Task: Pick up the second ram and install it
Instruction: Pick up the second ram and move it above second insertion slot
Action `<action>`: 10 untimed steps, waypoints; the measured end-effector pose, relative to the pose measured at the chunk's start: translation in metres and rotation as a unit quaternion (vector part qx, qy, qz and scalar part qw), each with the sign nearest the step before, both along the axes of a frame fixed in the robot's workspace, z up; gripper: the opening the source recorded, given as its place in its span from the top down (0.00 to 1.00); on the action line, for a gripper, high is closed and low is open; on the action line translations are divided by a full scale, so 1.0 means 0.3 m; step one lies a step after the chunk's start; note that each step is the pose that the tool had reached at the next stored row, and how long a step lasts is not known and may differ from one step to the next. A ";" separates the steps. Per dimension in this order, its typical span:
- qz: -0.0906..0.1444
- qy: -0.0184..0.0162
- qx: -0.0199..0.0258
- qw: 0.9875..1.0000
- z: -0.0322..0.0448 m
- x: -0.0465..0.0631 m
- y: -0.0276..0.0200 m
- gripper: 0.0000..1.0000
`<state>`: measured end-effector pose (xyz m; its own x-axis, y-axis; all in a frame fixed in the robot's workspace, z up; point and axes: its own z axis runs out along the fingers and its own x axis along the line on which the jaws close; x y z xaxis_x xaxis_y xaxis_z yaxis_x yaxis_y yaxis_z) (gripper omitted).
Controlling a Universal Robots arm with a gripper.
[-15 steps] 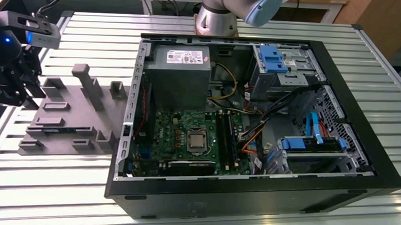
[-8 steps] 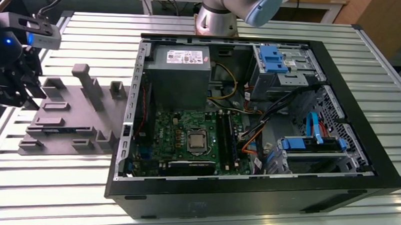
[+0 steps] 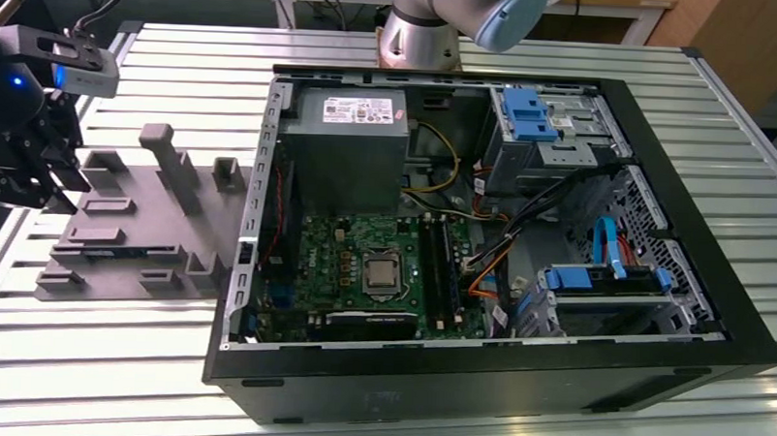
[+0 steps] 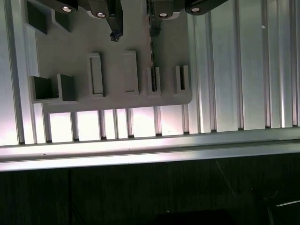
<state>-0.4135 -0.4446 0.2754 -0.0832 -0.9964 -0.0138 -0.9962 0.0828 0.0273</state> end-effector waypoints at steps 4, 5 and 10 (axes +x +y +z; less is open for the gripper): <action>0.000 0.000 0.000 1.000 -0.001 0.000 0.000 0.63; 0.000 0.000 0.000 1.000 -0.003 0.000 0.000 0.63; 0.000 0.000 0.000 1.000 -0.014 0.000 -0.005 0.63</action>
<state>-0.4134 -0.4462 0.2711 -0.0830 -0.9965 -0.0132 -0.9962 0.0826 0.0268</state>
